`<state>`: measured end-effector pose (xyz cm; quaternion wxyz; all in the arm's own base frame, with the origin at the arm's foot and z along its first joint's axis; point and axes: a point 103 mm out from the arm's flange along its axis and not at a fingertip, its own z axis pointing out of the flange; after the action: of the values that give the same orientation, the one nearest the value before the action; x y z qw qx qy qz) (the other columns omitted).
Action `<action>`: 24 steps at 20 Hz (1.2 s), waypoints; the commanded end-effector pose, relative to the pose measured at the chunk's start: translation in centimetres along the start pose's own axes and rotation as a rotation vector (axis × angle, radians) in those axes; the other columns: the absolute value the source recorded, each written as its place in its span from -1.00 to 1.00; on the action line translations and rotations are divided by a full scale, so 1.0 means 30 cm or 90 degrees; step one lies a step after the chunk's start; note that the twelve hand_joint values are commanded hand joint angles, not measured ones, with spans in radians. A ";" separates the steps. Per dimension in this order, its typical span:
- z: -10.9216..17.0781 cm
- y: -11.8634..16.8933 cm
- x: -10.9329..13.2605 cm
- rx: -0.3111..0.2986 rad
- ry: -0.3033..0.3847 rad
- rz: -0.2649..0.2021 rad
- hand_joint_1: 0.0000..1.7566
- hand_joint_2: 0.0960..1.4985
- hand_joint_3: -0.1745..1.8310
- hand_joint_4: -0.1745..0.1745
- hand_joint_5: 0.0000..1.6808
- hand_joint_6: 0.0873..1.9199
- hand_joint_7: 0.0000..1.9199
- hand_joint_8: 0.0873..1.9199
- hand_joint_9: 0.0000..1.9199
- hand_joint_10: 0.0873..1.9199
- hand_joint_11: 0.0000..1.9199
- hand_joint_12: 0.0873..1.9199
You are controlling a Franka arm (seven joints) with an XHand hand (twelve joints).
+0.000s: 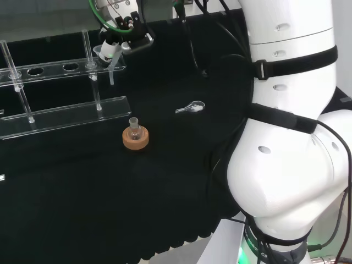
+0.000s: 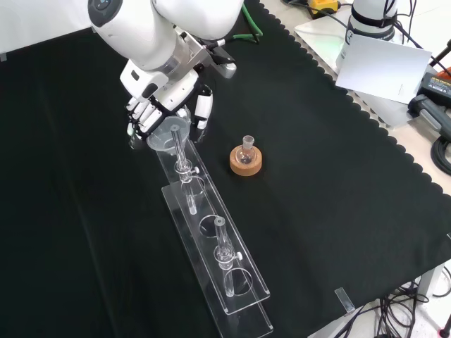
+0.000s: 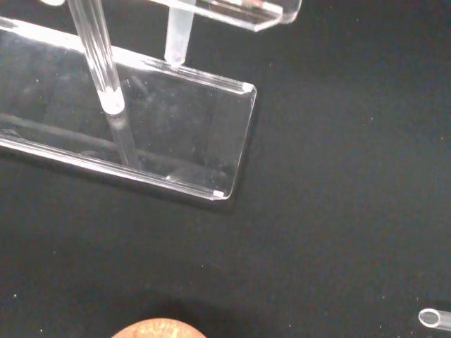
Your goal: Pick up the funnel from the transparent funnel stand.
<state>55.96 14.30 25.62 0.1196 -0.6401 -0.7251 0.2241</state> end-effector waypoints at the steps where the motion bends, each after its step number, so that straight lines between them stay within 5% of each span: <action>1: 0.001 0.003 0.002 0.004 0.001 -0.003 -0.35 -0.18 -0.82 -0.06 -0.73 -1.00 -0.64 -0.55 -0.79 -0.29 -1.00 0.21; 4: 0.003 0.003 -0.002 0.007 0.001 -0.003 -0.34 -0.17 -0.81 -0.04 -0.67 -1.00 -0.58 -0.51 -0.75 -0.26 -1.00 0.22; 5: 0.008 -0.048 -0.087 0.005 0.003 -0.002 -0.34 -0.17 -0.81 -0.03 -0.65 -1.00 -0.56 -0.50 -0.74 -0.26 -1.00 0.22; 8: 0.010 -0.070 -0.127 0.001 0.009 0.000 -0.33 -0.16 -0.81 -0.02 -0.56 -1.00 -0.50 -0.48 -0.71 -0.28 -1.00 0.24; 24: -0.091 -0.098 -0.026 -0.074 0.008 0.002 -0.24 -0.12 -0.79 -0.10 -0.22 -0.99 -0.16 -0.40 -0.45 -0.43 -1.00 0.31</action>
<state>55.22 13.54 28.60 0.0957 -0.6493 -0.7320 0.1825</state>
